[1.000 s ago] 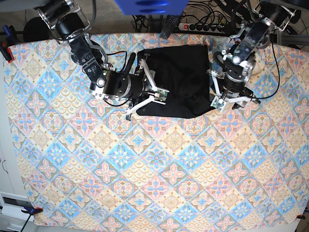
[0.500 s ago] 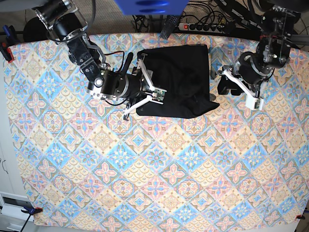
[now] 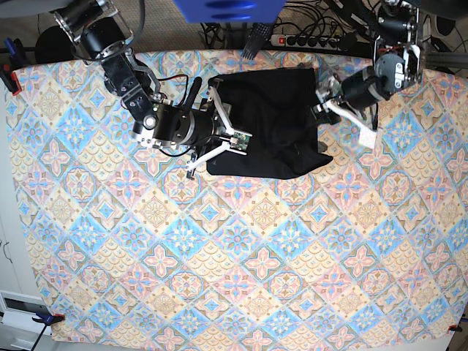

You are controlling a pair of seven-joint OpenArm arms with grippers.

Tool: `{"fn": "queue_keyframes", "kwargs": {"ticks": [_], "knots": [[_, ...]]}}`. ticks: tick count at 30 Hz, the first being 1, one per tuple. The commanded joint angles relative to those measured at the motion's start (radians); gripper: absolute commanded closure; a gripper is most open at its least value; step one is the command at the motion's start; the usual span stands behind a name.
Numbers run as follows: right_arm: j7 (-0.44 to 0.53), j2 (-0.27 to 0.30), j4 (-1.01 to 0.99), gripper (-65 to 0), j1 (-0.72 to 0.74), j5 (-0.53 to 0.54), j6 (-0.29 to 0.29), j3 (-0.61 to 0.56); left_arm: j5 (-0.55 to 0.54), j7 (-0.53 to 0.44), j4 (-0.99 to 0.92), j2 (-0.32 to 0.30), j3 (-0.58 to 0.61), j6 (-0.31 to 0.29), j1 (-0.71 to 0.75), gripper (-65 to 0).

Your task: Fold the T-shirt properly

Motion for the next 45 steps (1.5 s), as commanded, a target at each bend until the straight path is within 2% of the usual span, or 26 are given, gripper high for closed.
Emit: {"fn": "queue_keyframes", "kwargs": {"ticks": [1,7,13,20,24,28,45], "knots": [[0.019,-0.002,0.023,-22.4,0.015,0.010,-0.001,0.004,-0.040,-0.003,0.015,-0.006,-0.004,-0.009,0.011,-29.3],[0.060,-0.002,0.023,-22.4,0.015,0.009,-0.001,0.002,-0.053,-0.004,0.015,-0.003,-0.006,-0.009,0.031,-29.3],[0.065,0.000,0.023,-22.4,0.014,0.009,-0.001,0.002,-0.056,-0.004,0.013,0.041,-0.008,-0.009,0.026,-29.3],[0.067,0.023,0.023,-22.4,0.015,0.009,-0.001,0.002,-0.061,-0.004,0.012,0.123,-0.006,-0.009,0.002,-29.3],[0.067,0.049,0.023,-22.4,0.015,0.009,-0.001,0.002,-0.063,-0.004,0.012,0.144,-0.006,-0.009,-0.006,-29.3],[0.067,0.050,0.023,-22.4,0.015,0.009,-0.001,0.002,-0.064,-0.004,0.001,0.164,-0.008,-0.009,-0.017,-28.9],[0.067,0.050,0.023,-22.4,0.015,0.009,-0.001,0.002,-0.126,-0.006,-0.026,0.167,-0.089,-0.009,-0.058,-28.7]]}}
